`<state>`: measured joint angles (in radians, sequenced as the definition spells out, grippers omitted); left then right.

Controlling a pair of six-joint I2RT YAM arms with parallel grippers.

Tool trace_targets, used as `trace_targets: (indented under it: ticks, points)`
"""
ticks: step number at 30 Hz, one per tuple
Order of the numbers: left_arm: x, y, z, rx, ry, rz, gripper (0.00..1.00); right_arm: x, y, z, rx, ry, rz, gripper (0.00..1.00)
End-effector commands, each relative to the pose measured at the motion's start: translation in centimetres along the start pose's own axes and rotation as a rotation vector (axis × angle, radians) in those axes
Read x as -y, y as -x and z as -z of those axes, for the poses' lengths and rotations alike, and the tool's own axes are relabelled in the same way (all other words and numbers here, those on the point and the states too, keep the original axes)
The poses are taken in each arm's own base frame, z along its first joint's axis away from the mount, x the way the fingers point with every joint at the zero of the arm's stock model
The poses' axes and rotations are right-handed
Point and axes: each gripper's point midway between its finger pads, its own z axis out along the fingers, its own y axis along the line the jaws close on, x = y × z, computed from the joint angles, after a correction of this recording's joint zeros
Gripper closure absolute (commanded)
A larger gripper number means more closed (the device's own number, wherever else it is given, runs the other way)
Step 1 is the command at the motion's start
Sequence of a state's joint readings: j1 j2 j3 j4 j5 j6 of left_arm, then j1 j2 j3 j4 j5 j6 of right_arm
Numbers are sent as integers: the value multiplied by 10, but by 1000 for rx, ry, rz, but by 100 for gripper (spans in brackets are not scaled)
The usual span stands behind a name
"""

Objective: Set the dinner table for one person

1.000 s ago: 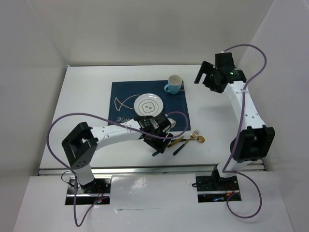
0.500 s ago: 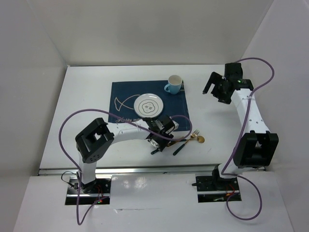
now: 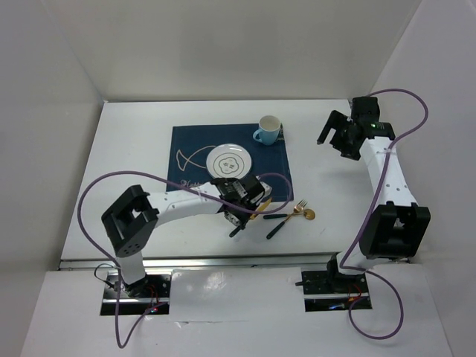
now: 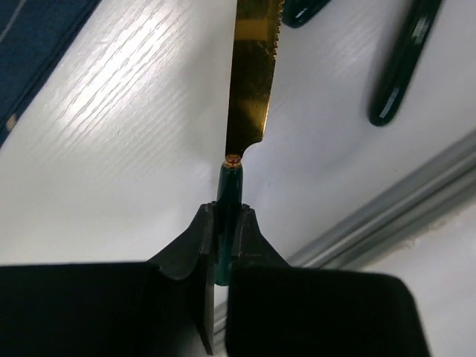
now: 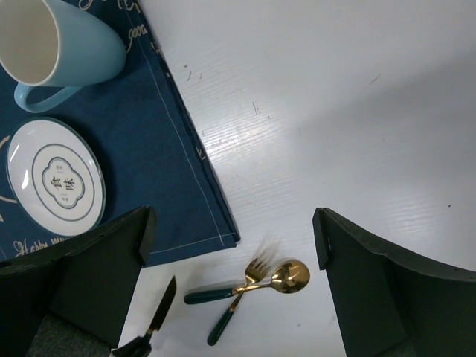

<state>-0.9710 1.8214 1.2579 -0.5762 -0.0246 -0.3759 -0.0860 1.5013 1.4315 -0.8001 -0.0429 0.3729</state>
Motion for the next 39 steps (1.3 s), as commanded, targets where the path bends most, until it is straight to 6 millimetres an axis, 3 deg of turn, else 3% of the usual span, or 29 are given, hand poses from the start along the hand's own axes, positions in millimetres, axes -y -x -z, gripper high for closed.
trace_targets:
  ticks: [1,4,5,8,9,10,11,12,15,21,22,26,27,31,37,39]
  points:
    - [11,15,43,74,-49,38,100,-4,18,17,85,32,9,0]
    - [20,29,63,97,-70,92,100,-4,18,17,85,32,9,0]
    - [27,44,73,135,-98,104,100,-3,15,15,77,29,9,0]
    - [28,62,68,121,-64,247,100,-2,17,18,89,24,9,0]
    - [33,86,77,159,-91,308,100,-2,18,21,97,27,9,0]
    - [27,93,75,148,-78,360,100,-3,20,24,106,31,10,0]
    - [24,102,58,129,-65,394,100,-2,16,22,97,27,9,0]
    - [29,125,64,165,-100,435,100,0,19,27,111,27,-6,0]
    - [20,152,49,159,-105,499,100,4,10,31,93,19,-7,0]
    - [-16,191,29,190,-62,648,100,21,-23,34,35,-12,-17,0]
    - [-21,191,15,173,-50,667,100,19,-29,34,21,2,-27,0]
    - [-38,203,-2,178,-39,714,100,27,-53,33,-28,2,-46,0]
    - [-43,203,-14,165,-38,725,100,29,-58,35,-37,-2,-47,0]
    - [-42,205,-32,155,-46,747,100,31,-78,37,-83,14,-51,0]
    - [-44,205,-50,152,-45,758,100,34,-92,39,-107,13,-62,0]
    - [-42,208,-55,151,-54,748,92,32,-100,40,-126,21,-65,0]
